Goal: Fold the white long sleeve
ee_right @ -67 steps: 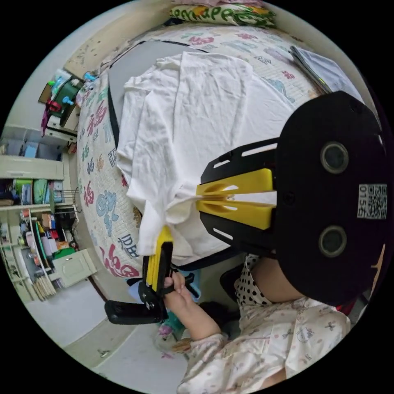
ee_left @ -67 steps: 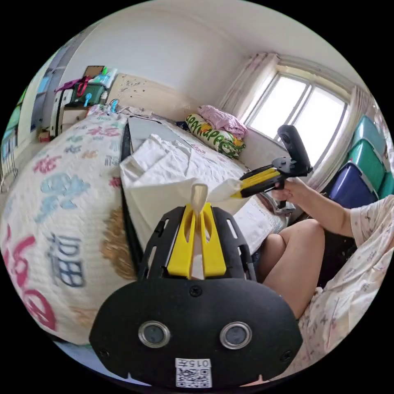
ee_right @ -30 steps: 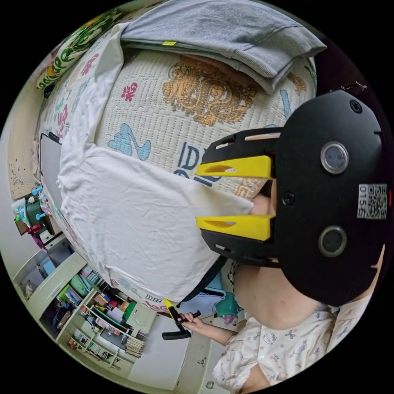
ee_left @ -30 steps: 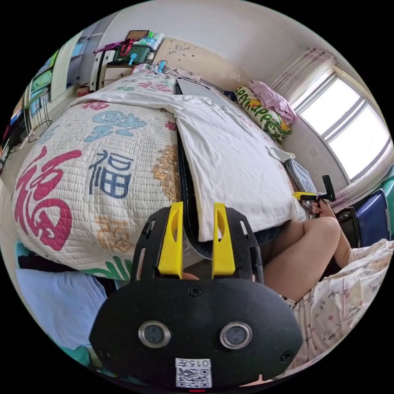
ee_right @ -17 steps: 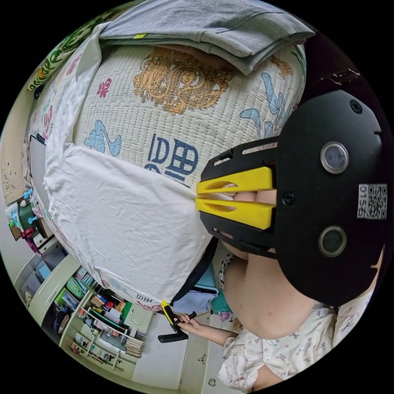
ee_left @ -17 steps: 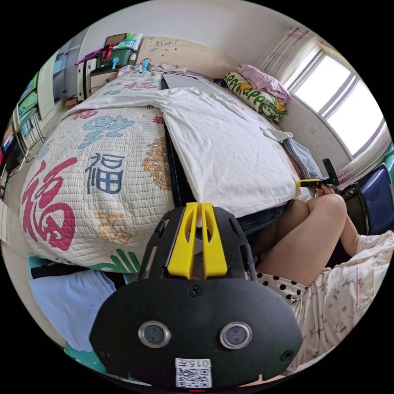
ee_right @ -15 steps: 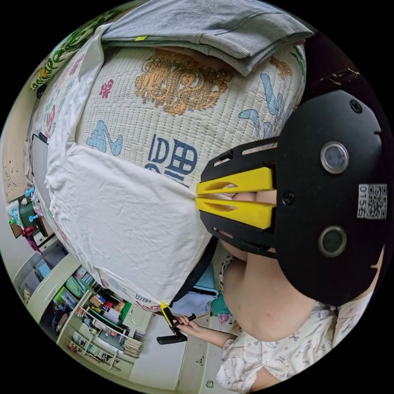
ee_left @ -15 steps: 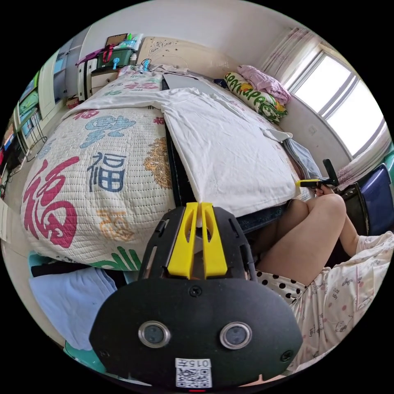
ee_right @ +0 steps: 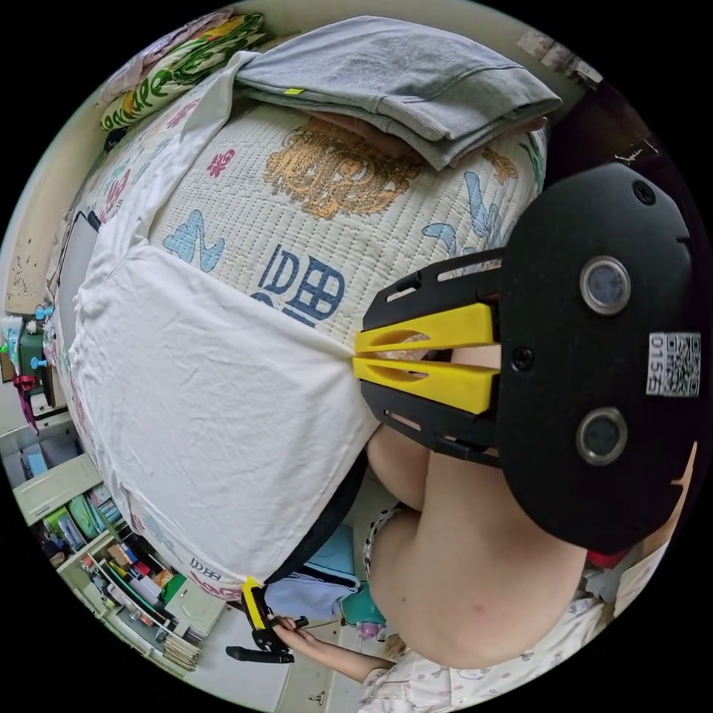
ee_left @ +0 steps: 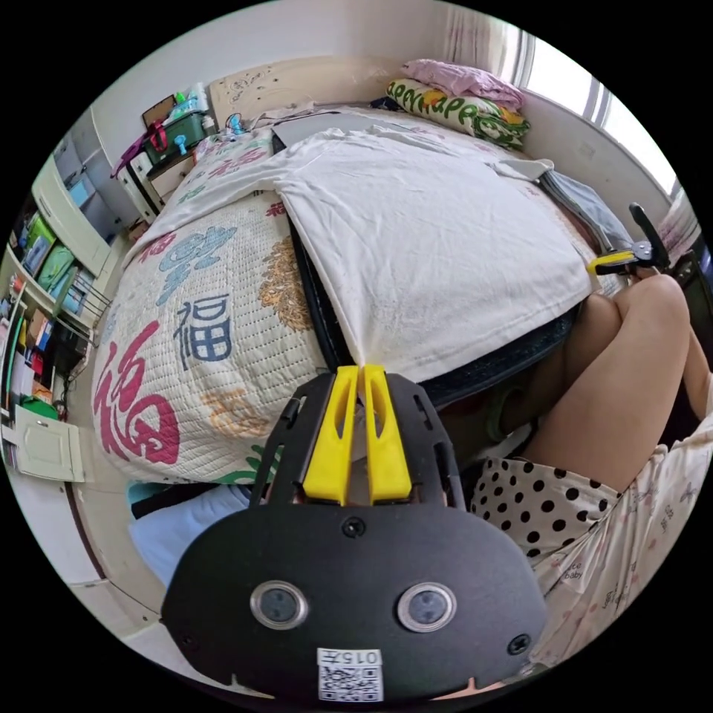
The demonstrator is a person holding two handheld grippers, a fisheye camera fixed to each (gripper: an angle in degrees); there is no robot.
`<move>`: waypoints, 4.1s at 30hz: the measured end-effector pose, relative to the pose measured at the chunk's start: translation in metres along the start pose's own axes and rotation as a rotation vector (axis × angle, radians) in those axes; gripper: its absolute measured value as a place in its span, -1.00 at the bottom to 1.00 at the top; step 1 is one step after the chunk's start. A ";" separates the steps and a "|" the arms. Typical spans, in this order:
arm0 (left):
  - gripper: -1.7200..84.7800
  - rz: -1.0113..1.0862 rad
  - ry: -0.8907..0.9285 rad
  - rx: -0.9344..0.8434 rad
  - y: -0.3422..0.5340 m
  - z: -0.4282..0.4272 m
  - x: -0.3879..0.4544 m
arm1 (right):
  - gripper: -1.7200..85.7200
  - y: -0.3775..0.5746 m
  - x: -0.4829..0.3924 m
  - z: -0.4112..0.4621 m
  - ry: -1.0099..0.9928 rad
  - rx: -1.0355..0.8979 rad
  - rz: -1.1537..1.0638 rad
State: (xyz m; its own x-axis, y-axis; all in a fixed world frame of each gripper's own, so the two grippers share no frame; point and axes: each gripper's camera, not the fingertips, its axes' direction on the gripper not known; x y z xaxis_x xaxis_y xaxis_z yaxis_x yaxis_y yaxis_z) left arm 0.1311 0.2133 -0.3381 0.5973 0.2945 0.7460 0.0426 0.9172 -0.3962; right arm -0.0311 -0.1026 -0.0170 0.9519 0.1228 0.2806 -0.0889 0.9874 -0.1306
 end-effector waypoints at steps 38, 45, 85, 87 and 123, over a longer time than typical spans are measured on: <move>-0.74 -0.092 -0.129 0.013 0.060 0.195 0.006 | -0.93 -0.013 -0.048 -0.030 0.018 0.186 0.086; -0.70 -0.099 -0.230 0.365 0.057 0.143 0.027 | -0.92 -0.050 -0.046 -0.049 -0.034 0.192 0.088; -0.95 0.704 0.126 0.218 -0.112 0.258 0.122 | -0.70 -0.576 0.312 -0.113 0.381 0.353 0.546; -0.95 0.696 0.145 0.211 -0.123 0.245 0.106 | -0.77 -0.584 0.320 -0.091 0.376 0.291 0.625; -0.58 -0.446 1.238 0.228 -0.283 0.084 -0.257 | -0.95 -0.189 -0.170 -0.001 -0.224 0.551 0.024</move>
State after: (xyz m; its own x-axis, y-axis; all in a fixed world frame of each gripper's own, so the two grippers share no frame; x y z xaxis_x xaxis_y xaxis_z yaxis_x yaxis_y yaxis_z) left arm -0.1013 -0.0992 -0.3730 0.9008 -0.3653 -0.2350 0.3619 0.9304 -0.0589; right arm -0.1759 -0.3102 -0.0405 0.8680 0.1045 0.4854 -0.3057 0.8829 0.3565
